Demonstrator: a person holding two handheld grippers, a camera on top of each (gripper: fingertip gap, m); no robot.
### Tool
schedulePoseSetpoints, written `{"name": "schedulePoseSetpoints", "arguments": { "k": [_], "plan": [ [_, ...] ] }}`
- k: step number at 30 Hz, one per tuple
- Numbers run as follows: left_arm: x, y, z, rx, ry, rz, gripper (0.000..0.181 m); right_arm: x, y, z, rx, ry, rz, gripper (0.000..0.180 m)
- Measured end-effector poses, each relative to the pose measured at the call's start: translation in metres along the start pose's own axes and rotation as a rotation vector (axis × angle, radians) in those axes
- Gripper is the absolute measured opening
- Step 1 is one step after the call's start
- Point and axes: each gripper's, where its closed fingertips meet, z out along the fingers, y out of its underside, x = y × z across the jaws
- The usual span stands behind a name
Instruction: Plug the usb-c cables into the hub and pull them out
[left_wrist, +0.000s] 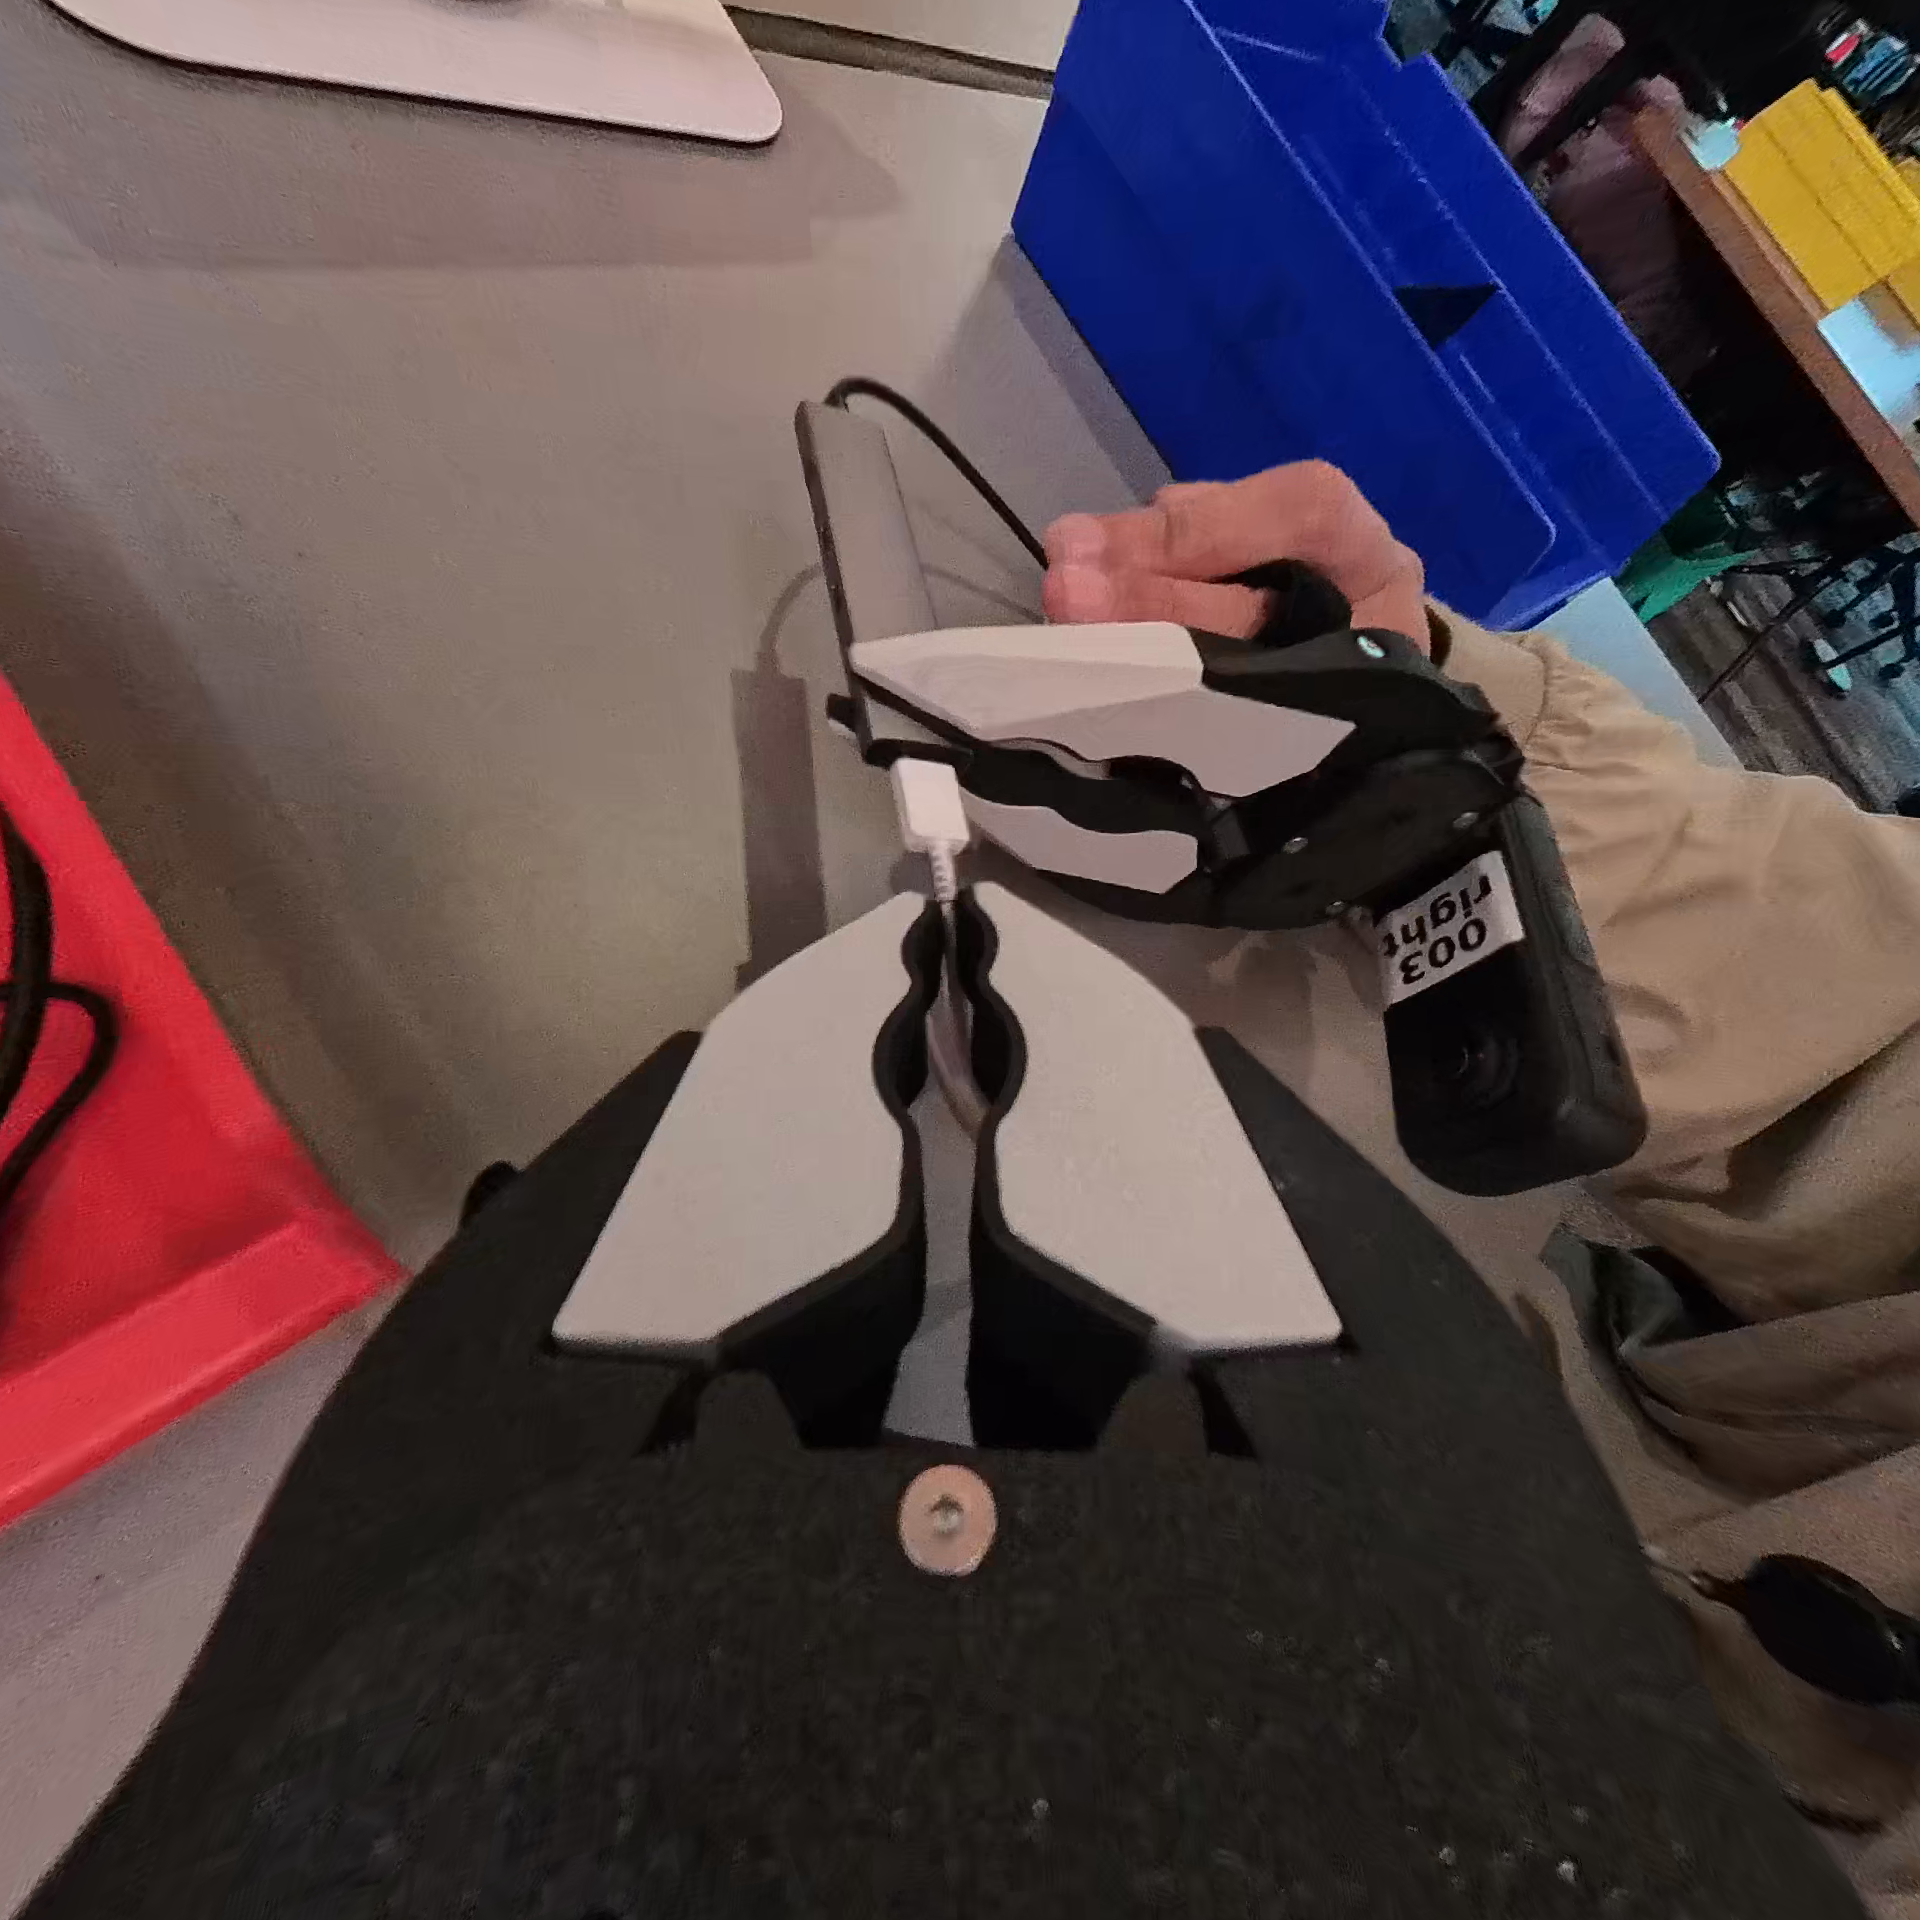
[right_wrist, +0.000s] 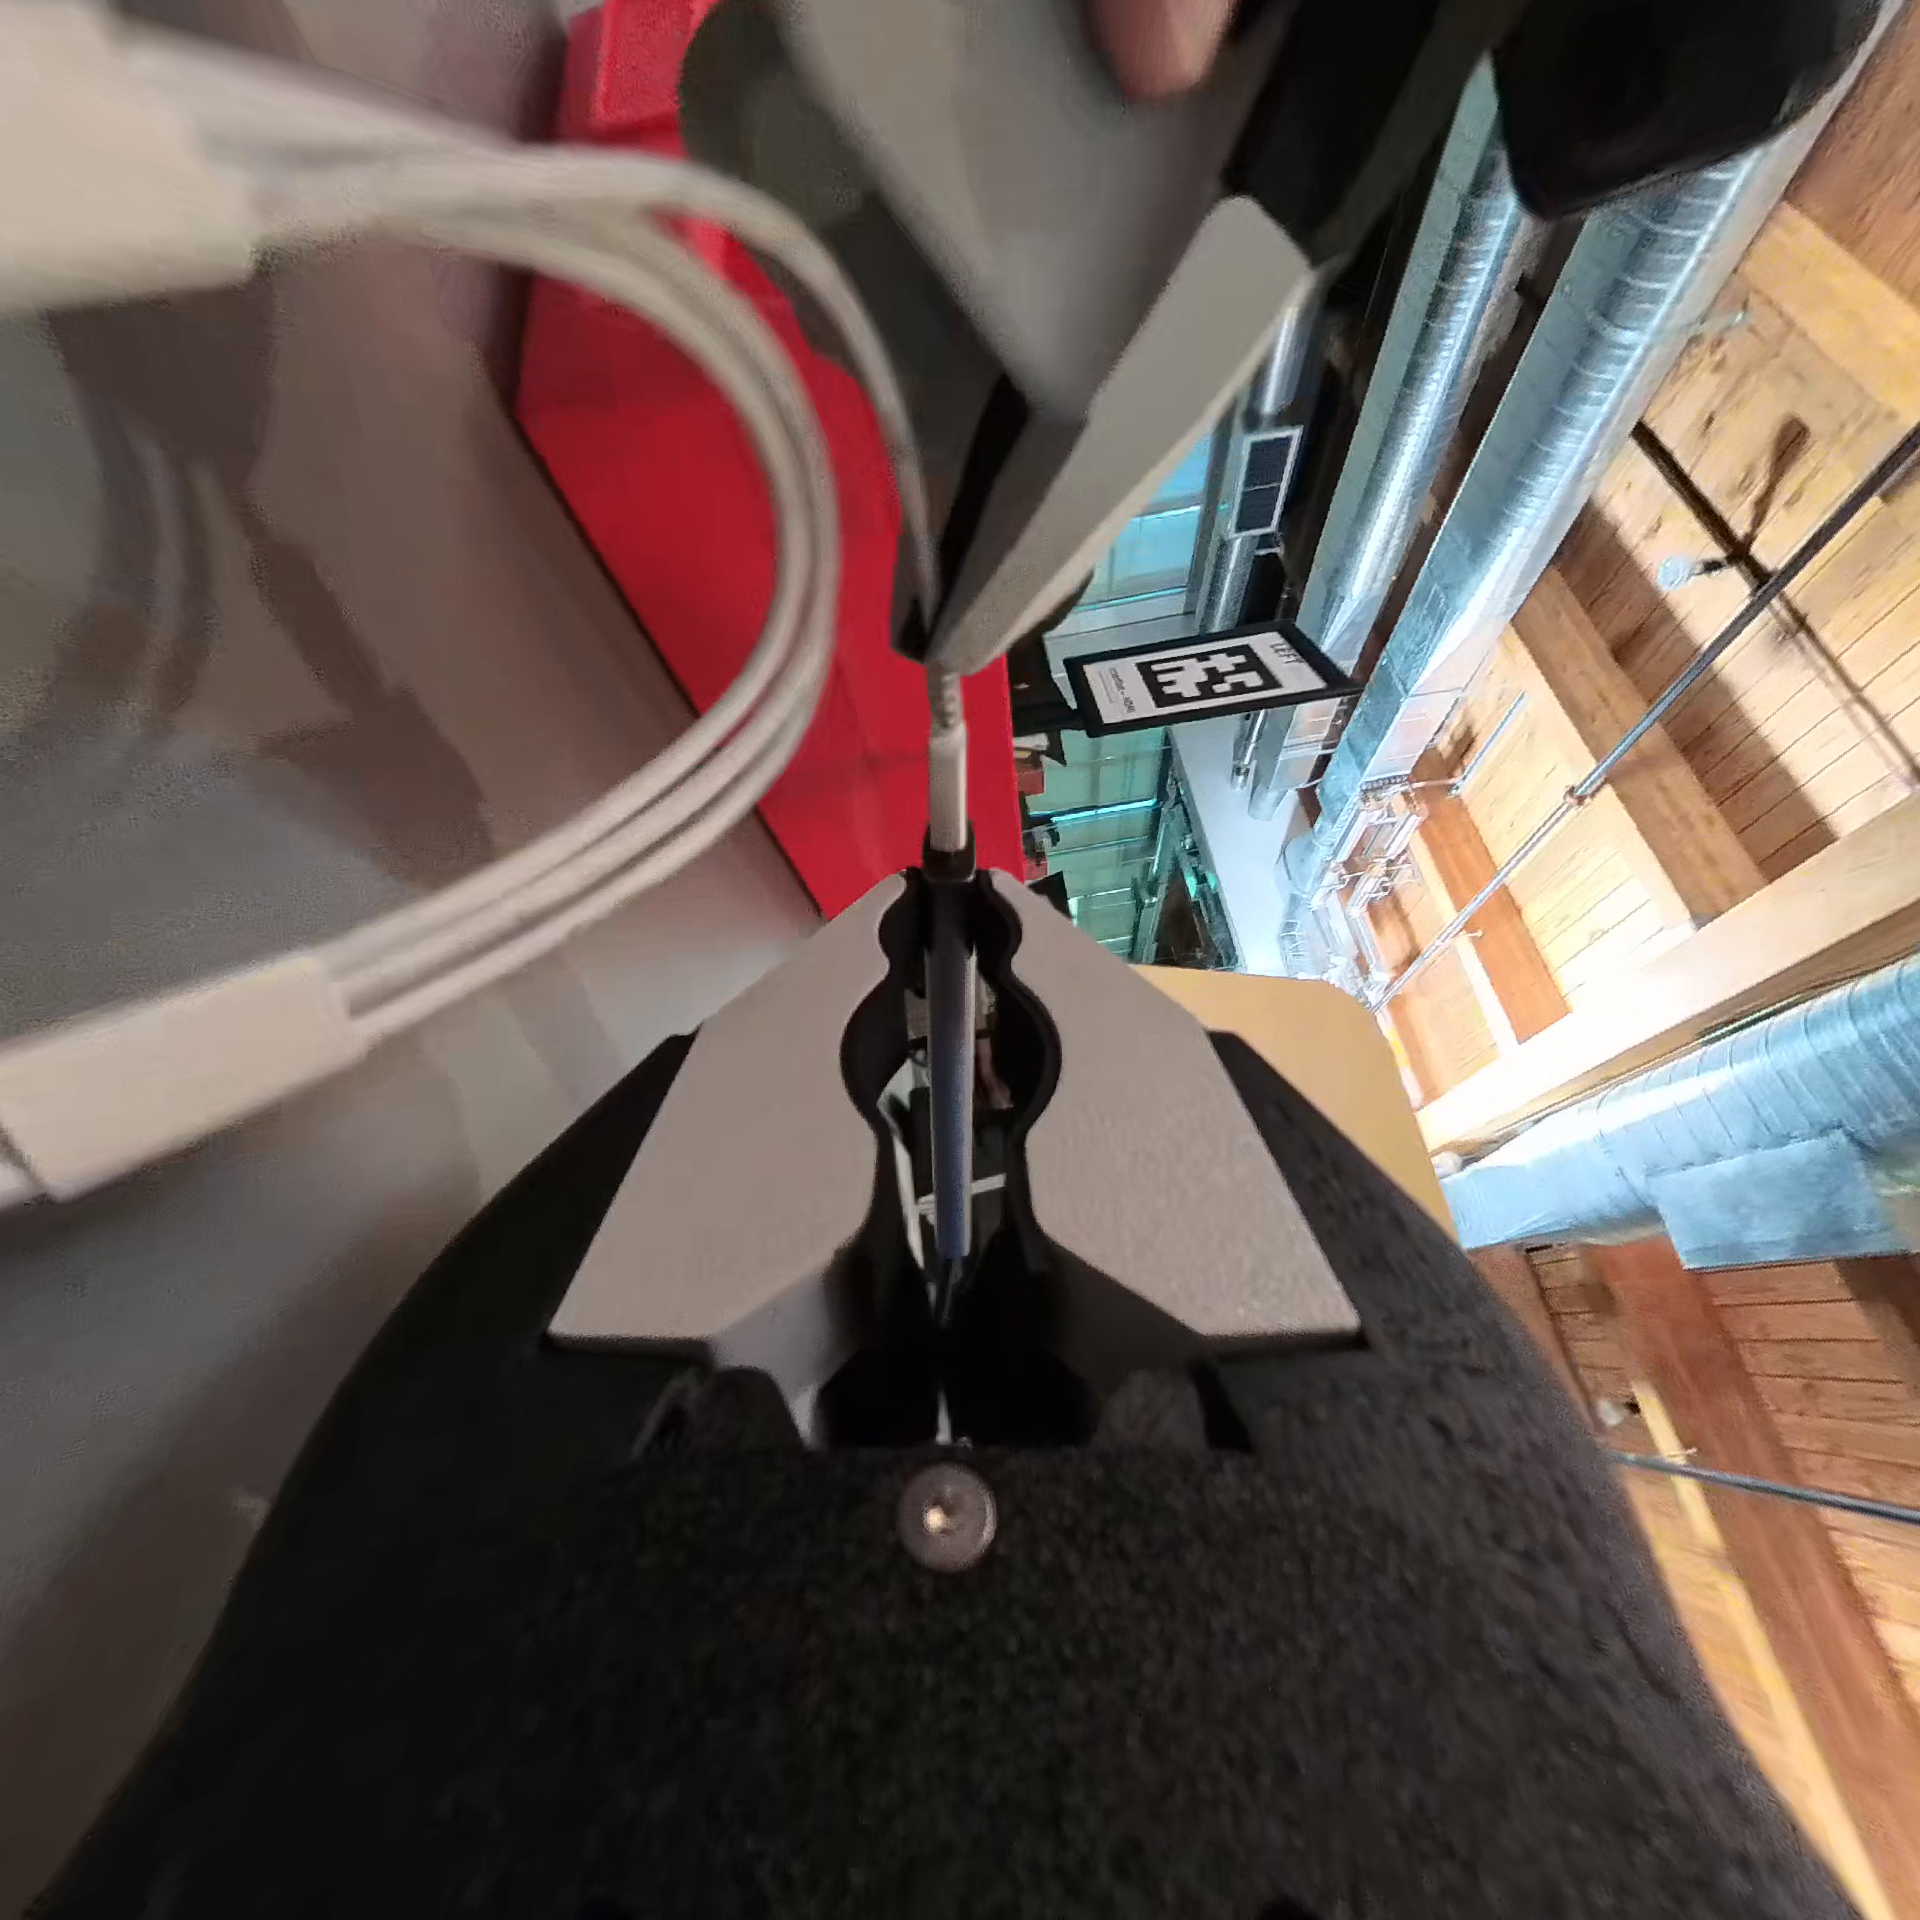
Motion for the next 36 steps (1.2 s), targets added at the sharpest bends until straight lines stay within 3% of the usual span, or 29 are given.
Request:
{"name": "schedulePoseSetpoints", "arguments": {
  "k": [12, 18, 22, 25, 36],
  "plan": [
    [-0.003, -0.01, -0.001, 0.08, -0.052, 0.048, 0.002, 0.005, 0.003, -0.003, -0.021, 0.004, 0.066, 0.008],
    [-0.01, -0.005, 0.005, 0.106, -0.301, 0.358, 0.008, 0.001, 0.006, -0.001, -0.045, -0.012, 0.056, 0.008],
    [-0.009, 0.002, 0.011, 0.079, -0.265, 0.325, 0.013, -0.003, 0.0, -0.002, -0.034, -0.027, 0.02, 0.008],
    [-0.013, 0.008, 0.012, 0.051, -0.273, 0.321, 0.004, -0.004, -0.006, -0.003, -0.022, -0.029, -0.007, 0.008],
    [-0.011, 0.006, 0.011, 0.086, -0.286, 0.305, 0.003, -0.002, -0.009, -0.004, -0.02, -0.03, 0.003, 0.007]
  ]
}}
